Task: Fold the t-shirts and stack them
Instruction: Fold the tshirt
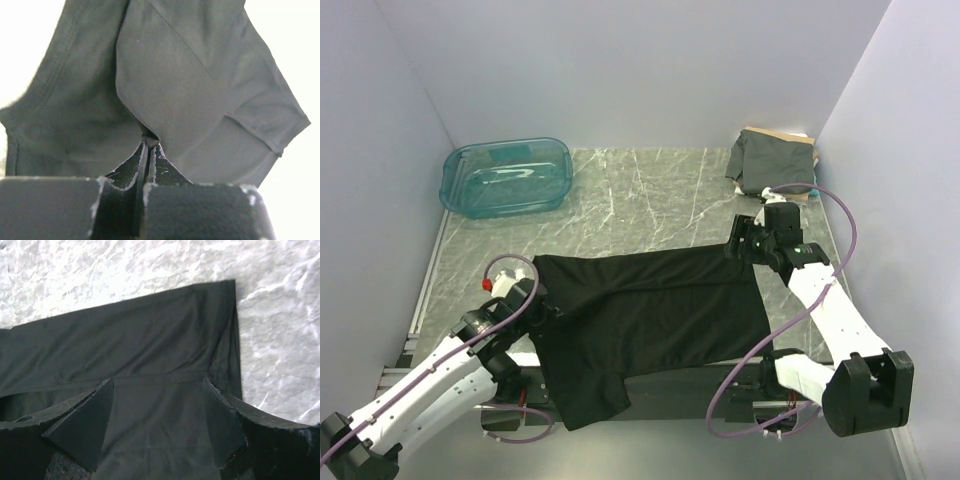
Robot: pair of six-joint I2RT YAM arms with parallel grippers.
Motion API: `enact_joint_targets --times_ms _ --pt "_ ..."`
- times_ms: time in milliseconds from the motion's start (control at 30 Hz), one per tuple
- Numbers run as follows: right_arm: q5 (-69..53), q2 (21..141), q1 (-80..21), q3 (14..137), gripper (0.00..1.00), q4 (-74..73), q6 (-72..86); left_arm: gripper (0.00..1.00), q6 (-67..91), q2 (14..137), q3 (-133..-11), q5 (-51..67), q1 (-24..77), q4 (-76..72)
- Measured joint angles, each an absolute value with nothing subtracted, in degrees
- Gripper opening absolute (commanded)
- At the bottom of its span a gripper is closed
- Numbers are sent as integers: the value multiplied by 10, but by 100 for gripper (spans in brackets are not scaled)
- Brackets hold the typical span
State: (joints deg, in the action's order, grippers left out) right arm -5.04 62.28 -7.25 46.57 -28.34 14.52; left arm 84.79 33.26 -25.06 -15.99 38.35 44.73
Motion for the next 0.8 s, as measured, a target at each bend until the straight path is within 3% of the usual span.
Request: enact_joint_targets --times_ms 300,567,800 --pt "-114 592 -111 442 78 -282 166 1 849 350 -263 -150 383 453" --pt "-143 597 -420 434 77 -212 191 1 848 367 -263 -164 383 402" --pt "-116 712 -566 455 75 -149 212 1 848 425 -263 -192 383 360"
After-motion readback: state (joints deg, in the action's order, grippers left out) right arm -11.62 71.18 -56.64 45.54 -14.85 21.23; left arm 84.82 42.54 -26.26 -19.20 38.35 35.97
